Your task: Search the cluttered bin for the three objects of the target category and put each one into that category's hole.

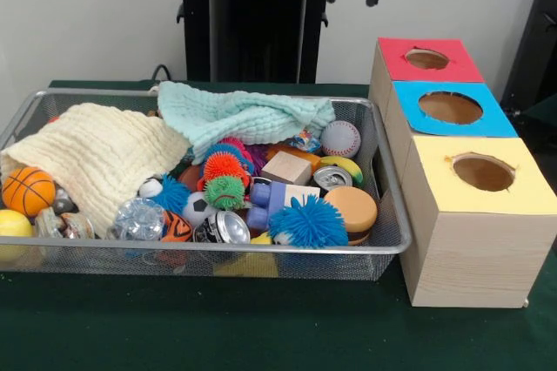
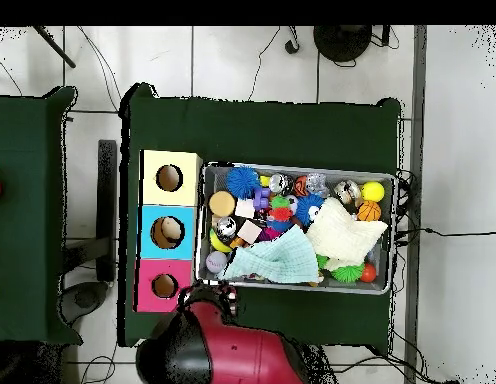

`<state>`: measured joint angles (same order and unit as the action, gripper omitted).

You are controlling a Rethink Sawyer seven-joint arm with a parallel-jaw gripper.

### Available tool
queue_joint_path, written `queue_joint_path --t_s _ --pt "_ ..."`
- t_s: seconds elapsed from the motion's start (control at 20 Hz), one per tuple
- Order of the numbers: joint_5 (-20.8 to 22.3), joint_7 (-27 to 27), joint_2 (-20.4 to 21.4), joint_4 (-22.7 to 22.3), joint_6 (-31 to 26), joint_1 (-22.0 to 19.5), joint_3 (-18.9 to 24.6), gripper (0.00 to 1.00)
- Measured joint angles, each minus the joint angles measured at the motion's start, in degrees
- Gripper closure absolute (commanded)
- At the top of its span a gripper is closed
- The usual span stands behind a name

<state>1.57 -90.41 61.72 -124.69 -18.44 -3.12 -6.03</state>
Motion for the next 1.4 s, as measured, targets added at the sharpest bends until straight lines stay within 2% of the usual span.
queue_joint_path --t_s 0.3,0.5,0.95,1.4 --pt "0.0 0.0 -3.2 0.1 2.8 -5.4 1.3 0.0" --pt "0.0 0.0 -5.4 0.1 4.5 -7.6 1.5 0.0" --pt "1.6 0.0 -8.2 0.5 7.4 -8.3 1.5 0.0" --pt "2.9 0.0 -10.9 2.9 9.1 -8.0 1.5 0.0"
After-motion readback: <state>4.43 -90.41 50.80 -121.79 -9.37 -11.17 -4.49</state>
